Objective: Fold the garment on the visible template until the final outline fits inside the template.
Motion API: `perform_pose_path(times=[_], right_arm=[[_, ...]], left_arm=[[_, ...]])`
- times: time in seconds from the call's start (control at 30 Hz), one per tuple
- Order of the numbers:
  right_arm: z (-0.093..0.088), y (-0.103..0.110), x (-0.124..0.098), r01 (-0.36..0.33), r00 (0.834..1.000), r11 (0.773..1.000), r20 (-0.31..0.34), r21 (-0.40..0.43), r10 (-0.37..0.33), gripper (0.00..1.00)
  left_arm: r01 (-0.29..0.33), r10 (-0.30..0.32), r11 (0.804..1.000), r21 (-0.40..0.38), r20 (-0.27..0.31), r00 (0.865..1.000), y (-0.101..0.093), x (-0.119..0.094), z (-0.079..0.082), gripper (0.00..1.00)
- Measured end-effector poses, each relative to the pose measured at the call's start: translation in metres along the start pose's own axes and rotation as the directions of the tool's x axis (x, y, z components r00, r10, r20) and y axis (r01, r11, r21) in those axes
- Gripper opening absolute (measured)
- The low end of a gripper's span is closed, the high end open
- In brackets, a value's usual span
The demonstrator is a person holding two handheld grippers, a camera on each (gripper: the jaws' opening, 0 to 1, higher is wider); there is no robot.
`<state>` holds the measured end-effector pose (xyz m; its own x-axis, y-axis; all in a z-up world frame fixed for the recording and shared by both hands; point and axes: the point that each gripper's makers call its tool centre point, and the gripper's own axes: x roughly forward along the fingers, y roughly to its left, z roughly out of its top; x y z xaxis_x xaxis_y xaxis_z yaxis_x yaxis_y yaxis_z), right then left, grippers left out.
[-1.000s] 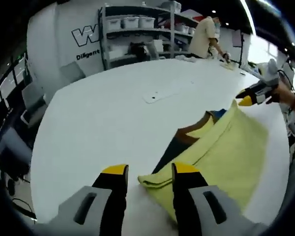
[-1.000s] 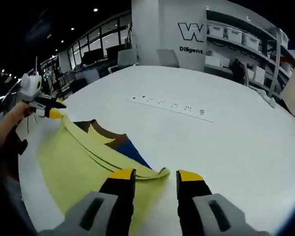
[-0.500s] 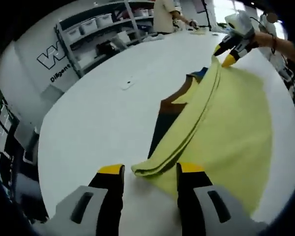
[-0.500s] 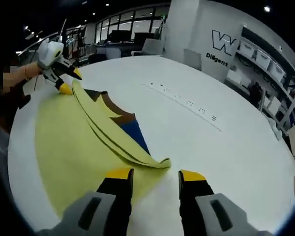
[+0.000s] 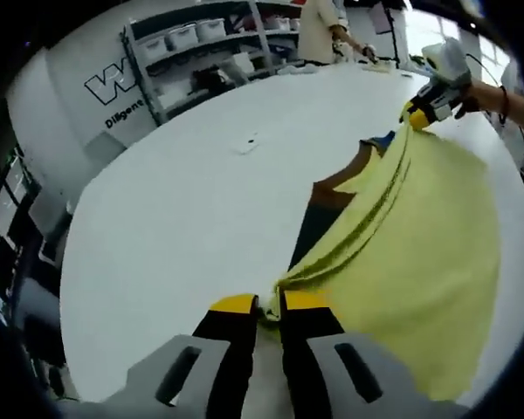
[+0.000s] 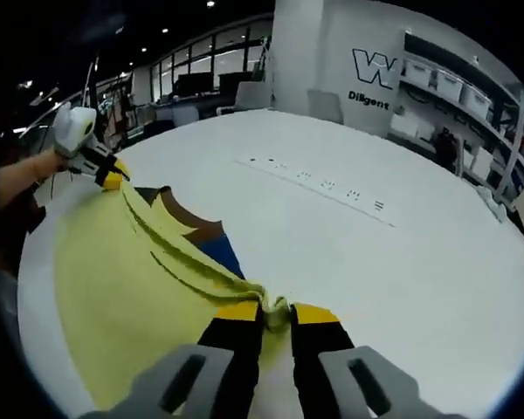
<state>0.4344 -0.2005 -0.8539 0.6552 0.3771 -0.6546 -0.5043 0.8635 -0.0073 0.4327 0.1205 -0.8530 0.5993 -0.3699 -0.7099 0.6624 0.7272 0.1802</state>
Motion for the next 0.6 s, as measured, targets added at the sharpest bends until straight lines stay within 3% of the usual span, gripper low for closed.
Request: perform_pose_path(times=[0.07,0.1,0.3,0.6], right_arm=[[-0.003,0.004,-0.001,0.002,1.0,1.0,-0.002,0.031,-0.002,0.04],[-0.004,0.004,-0.002,0.021,1.0,0.996,0.0,0.088,-0.021,0.04],[-0.01,-0.002,-0.002,0.071,0.997,0.989,-0.024,0.13,-0.068,0.04],[-0.007,-0.005,-0.004,0.105,0.994,0.967,-0.012,0.232,-0.105,0.07]], left_arm=[[-0.002,0.001,0.997,-0.082,-0.005,1.0,0.005,0.003,-0.001,0.08],[0.002,-0.002,0.992,-0.123,0.003,1.0,0.005,0.003,0.0,0.07],[-0.044,0.038,0.961,-0.274,-0.025,0.999,0.015,0.004,-0.007,0.08],[-0.044,0.04,0.96,-0.278,-0.02,0.999,0.021,0.004,-0.006,0.08]])
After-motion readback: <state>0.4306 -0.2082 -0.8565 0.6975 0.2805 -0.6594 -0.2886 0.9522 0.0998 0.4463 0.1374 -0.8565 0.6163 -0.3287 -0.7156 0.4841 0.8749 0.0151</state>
